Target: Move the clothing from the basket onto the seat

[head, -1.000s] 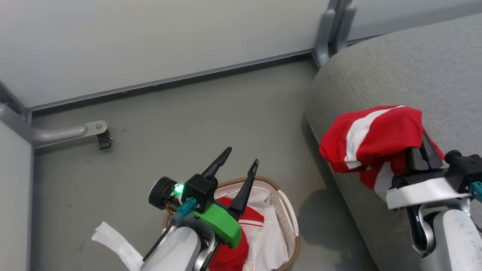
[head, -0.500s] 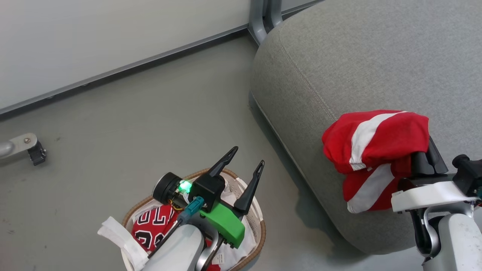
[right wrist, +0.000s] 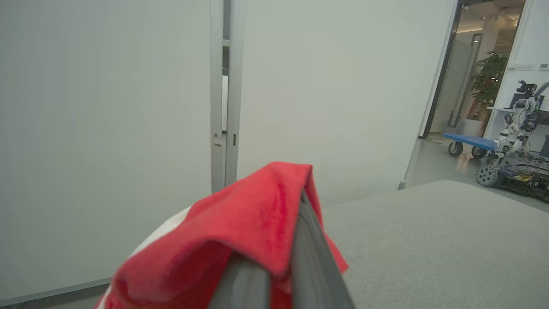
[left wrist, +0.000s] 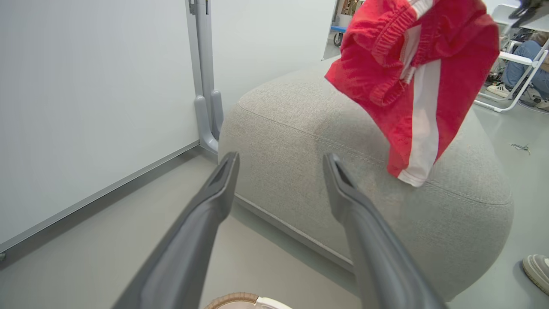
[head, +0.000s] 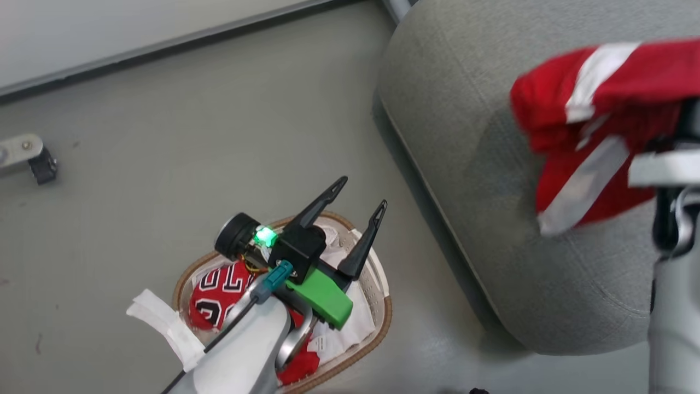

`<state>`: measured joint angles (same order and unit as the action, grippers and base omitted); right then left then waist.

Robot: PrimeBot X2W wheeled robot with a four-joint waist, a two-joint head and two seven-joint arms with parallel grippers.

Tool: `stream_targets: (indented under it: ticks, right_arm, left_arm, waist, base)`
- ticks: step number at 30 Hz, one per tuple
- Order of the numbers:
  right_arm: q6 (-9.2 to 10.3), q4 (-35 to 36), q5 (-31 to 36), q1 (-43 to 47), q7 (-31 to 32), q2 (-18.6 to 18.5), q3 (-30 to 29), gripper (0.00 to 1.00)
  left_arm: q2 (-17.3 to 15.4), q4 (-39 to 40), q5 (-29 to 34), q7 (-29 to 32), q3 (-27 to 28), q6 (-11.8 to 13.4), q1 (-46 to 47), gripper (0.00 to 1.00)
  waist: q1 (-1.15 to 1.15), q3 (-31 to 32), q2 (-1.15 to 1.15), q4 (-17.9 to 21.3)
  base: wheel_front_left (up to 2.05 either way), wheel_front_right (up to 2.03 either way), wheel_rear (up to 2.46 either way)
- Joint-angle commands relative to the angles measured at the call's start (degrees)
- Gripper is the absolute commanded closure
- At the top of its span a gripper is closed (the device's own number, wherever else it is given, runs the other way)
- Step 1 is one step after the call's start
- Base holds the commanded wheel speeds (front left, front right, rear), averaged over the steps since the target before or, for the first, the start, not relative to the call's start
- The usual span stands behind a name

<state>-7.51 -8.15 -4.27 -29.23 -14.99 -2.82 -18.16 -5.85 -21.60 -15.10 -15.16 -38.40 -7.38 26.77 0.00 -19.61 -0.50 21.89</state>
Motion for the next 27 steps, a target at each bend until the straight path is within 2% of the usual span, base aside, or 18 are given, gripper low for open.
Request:
stream_targets:
  ticks: [1,7,15,18,20,27]
  right_arm:
    - [0.04,-0.5,2.4,-3.9,-0.3,-0.1,-1.4,1.0]
    - [0.05,-2.1,11.6,-17.9,-0.3,-1.0,-8.7,1.0]
    - [0.05,-13.1,17.0,-30.3,-0.3,-11.9,-16.1,1.0]
    - [0.05,-17.4,18.6,-31.9,-0.2,-15.3,-19.2,1.0]
    - [0.05,-19.4,19.3,-31.7,-0.2,-16.2,-20.8,1.0]
    - [0.05,-25.7,20.9,-25.7,-0.2,-16.9,-24.1,1.0]
  left_arm:
    - [-0.7,0.5,0.4,0.0,0.1,-0.2,1.5,0.0]
    - [-1.8,1.9,1.7,0.0,-0.5,-0.2,3.9,0.0]
    - [-2.4,3.5,2.7,0.0,-3.1,-0.2,7.1,0.0]
    - [-2.3,4.0,2.8,0.0,-3.1,-0.2,7.8,0.0]
    - [-2.1,4.1,2.8,0.0,-3.0,-0.2,7.9,0.0]
    - [-1.5,4.9,2.5,0.0,-2.3,-0.2,7.4,0.0]
  waist:
    - [0.0,-4.3,0.5,-3.7]
    - [0.0,-9.3,0.5,-7.6]
    - [0.0,-14.2,0.5,-13.4]
    - [0.0,-15.6,0.5,-14.8]
    - [0.0,-16.2,0.5,-15.2]
    - [0.0,-17.7,0.5,-15.7]
  base:
    - [0.0,0.0,0.0]
    - [0.0,0.0,0.0]
    - [0.0,0.0,0.0]
    - [0.0,0.0,0.0]
    - [0.0,0.0,0.0]
    - [0.0,0.0,0.0]
